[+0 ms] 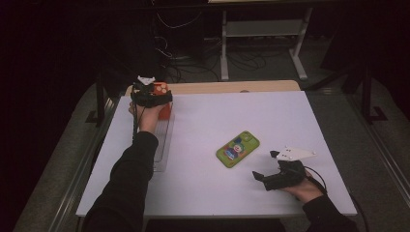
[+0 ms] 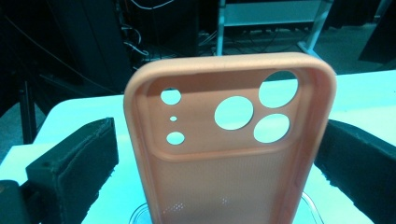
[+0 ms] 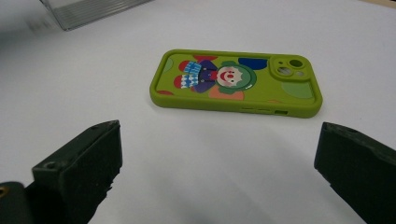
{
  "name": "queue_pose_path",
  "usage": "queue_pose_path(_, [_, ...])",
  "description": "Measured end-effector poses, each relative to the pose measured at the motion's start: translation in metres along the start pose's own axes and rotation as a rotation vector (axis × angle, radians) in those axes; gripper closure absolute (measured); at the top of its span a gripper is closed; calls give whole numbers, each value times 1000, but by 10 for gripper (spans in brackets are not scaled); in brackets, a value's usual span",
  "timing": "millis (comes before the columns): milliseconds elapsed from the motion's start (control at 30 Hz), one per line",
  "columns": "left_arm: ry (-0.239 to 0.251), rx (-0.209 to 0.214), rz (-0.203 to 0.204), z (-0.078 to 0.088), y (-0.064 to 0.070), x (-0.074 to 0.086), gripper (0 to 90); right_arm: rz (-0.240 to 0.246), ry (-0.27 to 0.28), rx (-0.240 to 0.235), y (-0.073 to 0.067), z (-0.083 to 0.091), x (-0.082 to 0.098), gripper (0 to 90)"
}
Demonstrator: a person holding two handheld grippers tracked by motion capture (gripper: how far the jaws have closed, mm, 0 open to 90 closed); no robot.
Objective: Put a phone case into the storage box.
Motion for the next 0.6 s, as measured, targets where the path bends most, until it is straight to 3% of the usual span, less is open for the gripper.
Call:
queue_pose_path(100, [3,25,10,7,0,-4,0,1,-1,0,0,0,0,2])
queue_pose_path(200, [-15,47,-27,19,-1,-6,0,3,-3,0,-1,0,0,2])
queue_pose_path(333, [-28,94,-37,34,-3,-5,0,5,-5,-1,-2,0,0,2])
queue_pose_path(467, [-48,153,-43,49,-5,-1,0,0,-5,-4,-2,-2,-1,1])
queue_pose_path(600, [-56,217,-80,66,-5,0,0,3,-3,-2,0,-3,-3,2])
Point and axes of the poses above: each handheld gripper's, and its own axes: z roughly backward along the jaws, x roughly out of its underside, y roughly to its right, the point moved 5 cm from there along -z, roughly forward along the jaws, and after that the axes turned 12 degrees about -x, right-handed, at the moved point
